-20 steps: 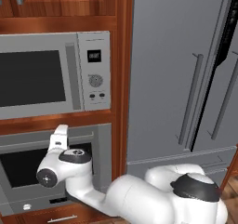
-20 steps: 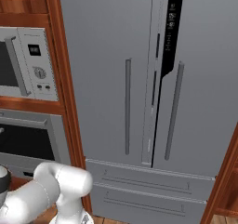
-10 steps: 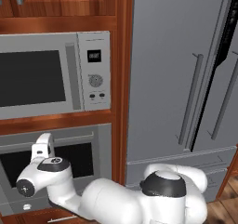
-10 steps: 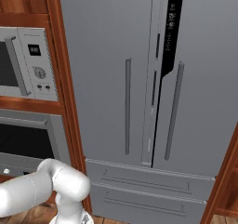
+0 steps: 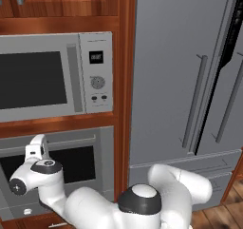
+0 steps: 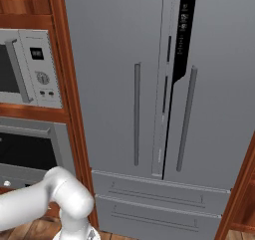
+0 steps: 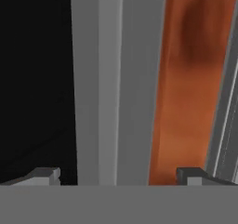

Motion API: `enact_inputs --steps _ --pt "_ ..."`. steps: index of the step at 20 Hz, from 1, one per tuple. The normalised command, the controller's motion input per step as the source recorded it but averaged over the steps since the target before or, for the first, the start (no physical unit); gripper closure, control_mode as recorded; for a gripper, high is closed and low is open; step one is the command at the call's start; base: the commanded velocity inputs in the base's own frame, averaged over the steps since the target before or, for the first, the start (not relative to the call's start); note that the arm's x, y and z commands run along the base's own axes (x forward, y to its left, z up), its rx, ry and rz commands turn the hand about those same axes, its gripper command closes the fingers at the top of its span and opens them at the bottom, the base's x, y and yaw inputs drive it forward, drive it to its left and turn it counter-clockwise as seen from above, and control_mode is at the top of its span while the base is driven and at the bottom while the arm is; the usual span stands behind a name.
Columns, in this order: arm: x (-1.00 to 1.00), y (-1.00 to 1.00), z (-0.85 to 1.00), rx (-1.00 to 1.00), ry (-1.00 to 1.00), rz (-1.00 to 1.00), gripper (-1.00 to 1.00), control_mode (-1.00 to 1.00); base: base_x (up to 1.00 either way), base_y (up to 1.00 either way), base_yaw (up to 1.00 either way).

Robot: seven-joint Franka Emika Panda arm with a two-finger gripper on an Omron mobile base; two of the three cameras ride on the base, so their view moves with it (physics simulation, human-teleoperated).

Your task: Take the fish from the oven and place it on the plate on the counter.

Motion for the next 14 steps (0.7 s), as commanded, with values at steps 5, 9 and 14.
enact_inputs --steps 5,9,14 --pt "0.62 0.01 -0.22 0.0 0.0 0.0 -1.0 -1.0 0.0 0.0 0.0" --pt "0.42 0.05 -0.31 0.0 0.0 0.0 -1.0 -1.0 0.0 0.0 0.0" --pt "0.24 0.17 -0.4 0.0 0.0 0.0 -1.0 -1.0 0.0 0.0 0.0"
